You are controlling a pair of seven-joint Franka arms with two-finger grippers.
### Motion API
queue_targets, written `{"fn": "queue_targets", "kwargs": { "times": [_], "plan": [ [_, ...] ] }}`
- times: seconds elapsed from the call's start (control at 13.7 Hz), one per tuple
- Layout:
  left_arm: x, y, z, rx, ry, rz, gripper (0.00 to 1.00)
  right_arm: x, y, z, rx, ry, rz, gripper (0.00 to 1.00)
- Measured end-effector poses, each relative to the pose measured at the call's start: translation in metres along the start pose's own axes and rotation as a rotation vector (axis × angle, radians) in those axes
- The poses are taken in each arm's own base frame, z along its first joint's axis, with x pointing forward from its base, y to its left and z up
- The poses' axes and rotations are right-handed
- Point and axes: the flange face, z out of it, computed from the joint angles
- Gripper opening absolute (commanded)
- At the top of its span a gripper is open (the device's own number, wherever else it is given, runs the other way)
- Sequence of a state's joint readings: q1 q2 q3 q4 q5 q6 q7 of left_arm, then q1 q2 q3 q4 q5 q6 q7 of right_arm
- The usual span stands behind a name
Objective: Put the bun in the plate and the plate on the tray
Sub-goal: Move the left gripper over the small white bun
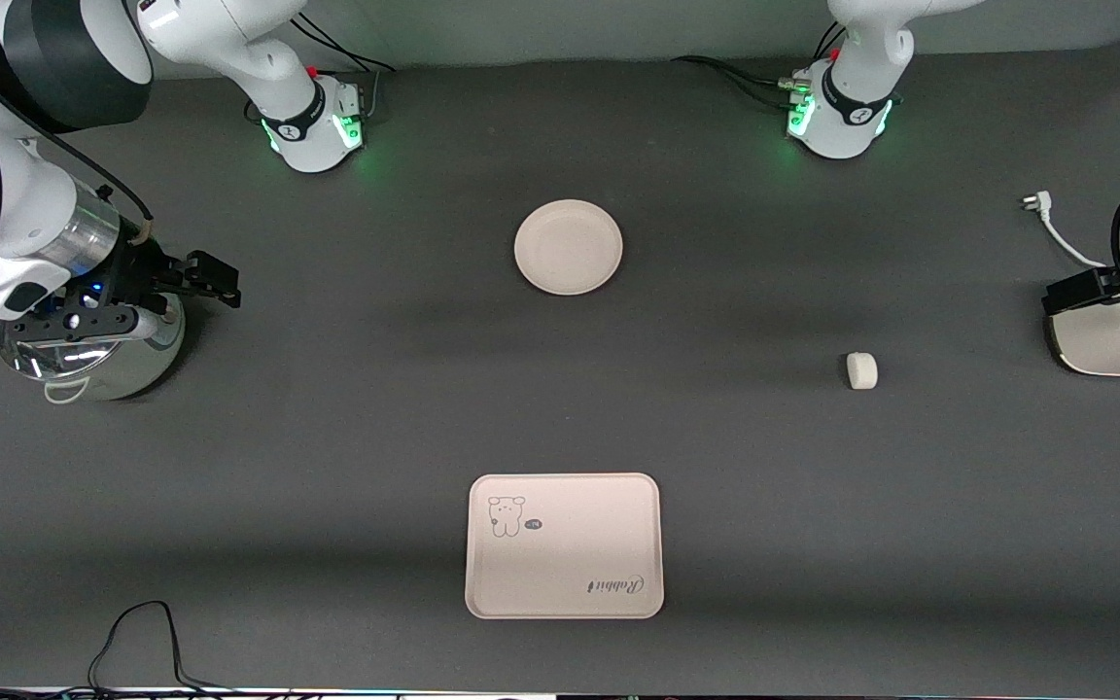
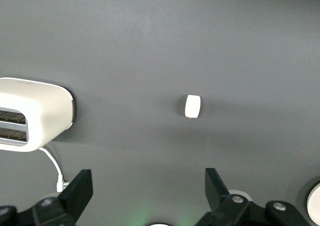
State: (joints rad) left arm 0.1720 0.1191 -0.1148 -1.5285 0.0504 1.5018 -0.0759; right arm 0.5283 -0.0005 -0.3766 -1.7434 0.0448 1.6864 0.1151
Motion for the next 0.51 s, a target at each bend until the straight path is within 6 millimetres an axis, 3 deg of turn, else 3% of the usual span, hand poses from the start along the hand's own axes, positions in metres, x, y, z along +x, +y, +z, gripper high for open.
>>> {"fn": "queue_targets", "kwargs": {
  "times": [0.22, 0.51],
  "plan": [
    [-0.009, 0.020, 0.003, 0.009, -0.055, -0.011, 1.00, -0.001, 0.000, 0.004, 0.000, -0.008, -0.001, 1.00],
    [-0.048, 0.085, -0.019, 0.036, -0.046, -0.010, 1.00, -0.005, 0.000, 0.005, 0.003, -0.013, -0.003, 1.00]
  ]
}}
